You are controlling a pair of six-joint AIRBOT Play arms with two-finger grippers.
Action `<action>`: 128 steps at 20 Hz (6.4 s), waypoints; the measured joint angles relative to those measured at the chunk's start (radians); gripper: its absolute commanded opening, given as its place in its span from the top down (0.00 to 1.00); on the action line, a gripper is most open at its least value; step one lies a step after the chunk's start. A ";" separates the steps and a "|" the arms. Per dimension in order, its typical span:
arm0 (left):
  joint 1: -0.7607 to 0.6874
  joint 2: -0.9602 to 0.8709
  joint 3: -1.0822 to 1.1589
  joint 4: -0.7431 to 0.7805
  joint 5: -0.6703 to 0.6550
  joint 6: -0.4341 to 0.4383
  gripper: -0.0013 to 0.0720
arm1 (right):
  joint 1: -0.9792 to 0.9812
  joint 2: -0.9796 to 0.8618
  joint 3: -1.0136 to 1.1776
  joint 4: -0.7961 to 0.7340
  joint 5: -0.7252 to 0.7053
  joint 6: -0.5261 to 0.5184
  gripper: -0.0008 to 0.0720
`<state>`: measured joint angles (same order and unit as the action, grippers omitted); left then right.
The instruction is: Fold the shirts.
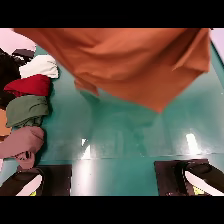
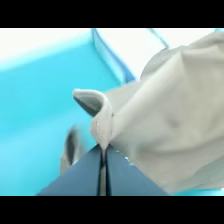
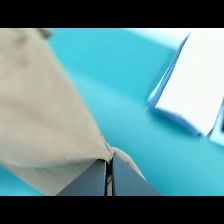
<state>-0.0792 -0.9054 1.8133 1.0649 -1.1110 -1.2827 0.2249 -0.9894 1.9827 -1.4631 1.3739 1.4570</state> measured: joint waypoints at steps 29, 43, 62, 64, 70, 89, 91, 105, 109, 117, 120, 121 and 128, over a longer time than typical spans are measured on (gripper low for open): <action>0.023 -0.794 0.143 0.161 -0.282 -0.144 0.30 | -0.055 -0.634 -0.067 0.080 -0.005 -0.051 0.51; 0.212 -0.320 -0.514 0.161 -0.270 -0.153 0.30 | -0.534 -0.143 -1.043 0.237 0.073 -0.090 0.32; 0.219 -0.188 -0.833 0.256 -0.124 -0.160 0.30 | -0.395 -0.063 -1.344 0.383 -0.144 -0.133 0.97; 0.219 -0.188 -0.903 0.262 -0.077 -0.174 0.30 | -0.385 -0.043 -1.317 0.387 -0.139 -0.133 0.97; 0.219 -0.206 -1.080 0.174 0.095 -0.190 0.30 | -0.375 -0.024 -1.272 0.389 -0.121 -0.132 0.97; 0.219 -0.073 -0.709 -0.071 -0.008 -0.113 0.95 | -0.375 -0.005 -0.851 0.389 -0.021 -0.130 0.97; 0.219 0.022 -0.539 -0.072 -0.010 -0.110 0.95 | -0.375 0.024 -0.686 0.389 -0.016 -0.130 0.97; 0.219 0.208 0.174 0.000 0.050 -0.212 0.95 | -0.375 0.129 0.084 0.158 0.034 -0.035 0.97; 0.219 0.078 0.040 -0.004 -0.083 -0.241 0.95 | -0.374 0.056 -0.017 0.136 0.086 -0.028 0.97; 0.154 -0.332 -0.354 -0.043 -0.047 -0.196 0.95 | -0.371 -0.256 -0.340 0.124 0.068 -0.044 0.97; 0.143 -0.498 -0.375 -0.059 0.065 -0.184 0.95 | -0.371 -0.415 -0.364 0.127 0.015 -0.048 0.97; 0.141 -0.542 -0.364 -0.064 0.094 -0.182 0.95 | -0.371 -0.471 -0.346 0.133 -0.002 -0.050 0.97; 0.137 -0.694 -0.244 -0.051 0.079 -0.106 0.95 | -0.371 -0.685 -0.153 0.214 -0.024 -0.057 0.97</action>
<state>0.0582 -1.5990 1.5696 1.0134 -1.0317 -1.3888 -0.1459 -1.6745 1.8301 -1.2495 1.3495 1.3998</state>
